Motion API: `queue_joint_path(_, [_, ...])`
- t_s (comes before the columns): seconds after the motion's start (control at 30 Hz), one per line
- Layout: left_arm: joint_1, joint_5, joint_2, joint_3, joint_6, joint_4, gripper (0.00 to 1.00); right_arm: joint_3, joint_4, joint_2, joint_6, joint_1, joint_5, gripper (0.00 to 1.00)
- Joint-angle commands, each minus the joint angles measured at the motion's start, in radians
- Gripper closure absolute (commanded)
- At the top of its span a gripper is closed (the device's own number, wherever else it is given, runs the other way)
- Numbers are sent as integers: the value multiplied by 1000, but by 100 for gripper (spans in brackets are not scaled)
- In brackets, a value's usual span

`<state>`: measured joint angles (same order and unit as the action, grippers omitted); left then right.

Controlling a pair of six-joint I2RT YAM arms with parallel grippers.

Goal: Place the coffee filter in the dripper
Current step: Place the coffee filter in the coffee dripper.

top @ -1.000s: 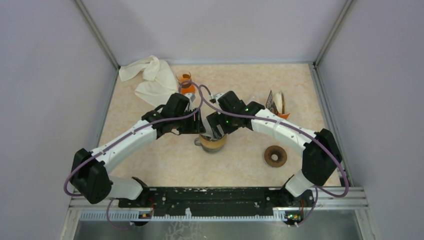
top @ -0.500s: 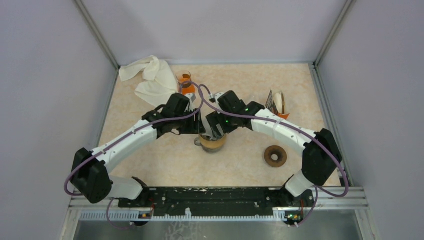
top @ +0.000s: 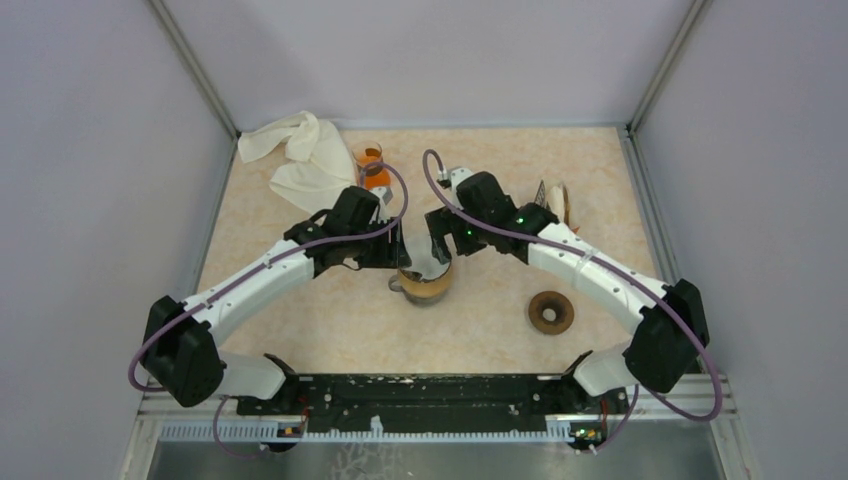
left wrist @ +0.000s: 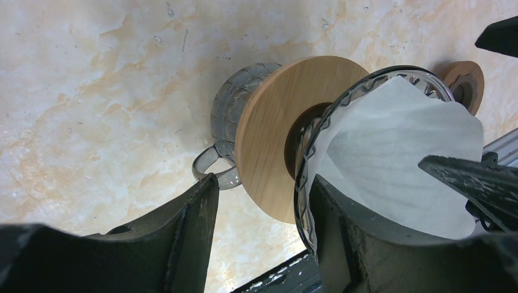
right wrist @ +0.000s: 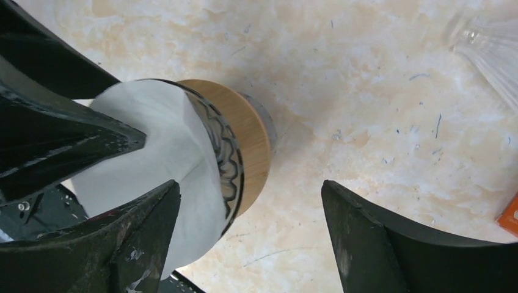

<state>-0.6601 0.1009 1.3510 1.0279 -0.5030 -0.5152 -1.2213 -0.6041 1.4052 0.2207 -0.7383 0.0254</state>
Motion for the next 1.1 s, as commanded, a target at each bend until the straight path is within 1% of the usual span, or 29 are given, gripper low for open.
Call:
queue_joint_path(0.0, [4, 5, -8, -1, 17, -2, 38, 42, 53, -32, 28, 25, -10, 15])
queue_joint_path(0.33, [4, -2, -12, -16, 16, 8, 38, 96, 96, -3, 29, 49, 6, 16])
queue_joint_path(0.67, [4, -1, -9, -47, 10, 37, 38, 109, 107, 14, 25, 50, -2, 17])
queue_joint_path(1.07, [4, 4, -49, -27, 18, 42, 35, 79, 89, -54, 22, 49, 22, 17])
